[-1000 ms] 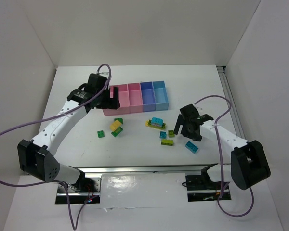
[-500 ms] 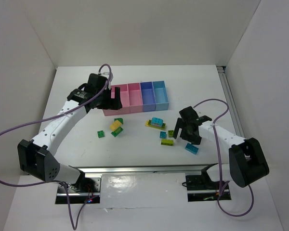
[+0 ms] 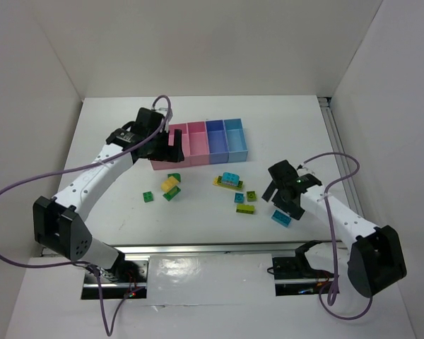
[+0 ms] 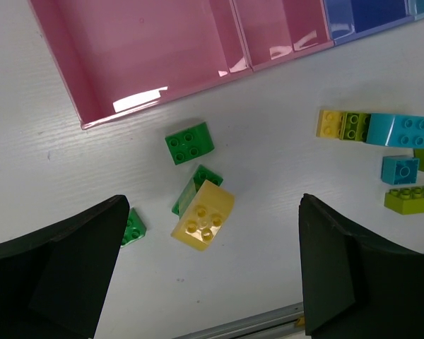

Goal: Sort the legos into containers by color

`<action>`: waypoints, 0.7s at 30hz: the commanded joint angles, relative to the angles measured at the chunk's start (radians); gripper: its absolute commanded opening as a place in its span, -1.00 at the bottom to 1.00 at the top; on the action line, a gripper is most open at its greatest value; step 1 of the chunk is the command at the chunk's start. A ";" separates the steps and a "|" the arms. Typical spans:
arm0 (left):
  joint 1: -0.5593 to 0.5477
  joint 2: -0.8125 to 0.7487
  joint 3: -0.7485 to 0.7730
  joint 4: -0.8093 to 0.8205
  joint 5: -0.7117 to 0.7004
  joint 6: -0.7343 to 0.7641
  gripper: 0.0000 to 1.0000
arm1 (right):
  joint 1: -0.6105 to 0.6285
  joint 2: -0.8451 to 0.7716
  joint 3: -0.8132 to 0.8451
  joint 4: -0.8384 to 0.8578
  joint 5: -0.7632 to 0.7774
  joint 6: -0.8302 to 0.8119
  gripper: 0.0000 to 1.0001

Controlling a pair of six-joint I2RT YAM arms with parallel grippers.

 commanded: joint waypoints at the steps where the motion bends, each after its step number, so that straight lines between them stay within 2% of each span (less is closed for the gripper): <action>1: -0.006 0.006 0.030 0.008 0.012 0.021 0.99 | 0.008 0.024 0.010 -0.102 0.023 0.114 1.00; 11: -0.024 0.056 0.048 0.008 0.012 0.031 0.99 | 0.008 -0.008 -0.114 -0.047 -0.025 0.148 1.00; 21: -0.034 0.088 0.058 0.008 0.012 0.031 0.99 | 0.008 0.072 -0.116 0.065 -0.014 0.105 0.97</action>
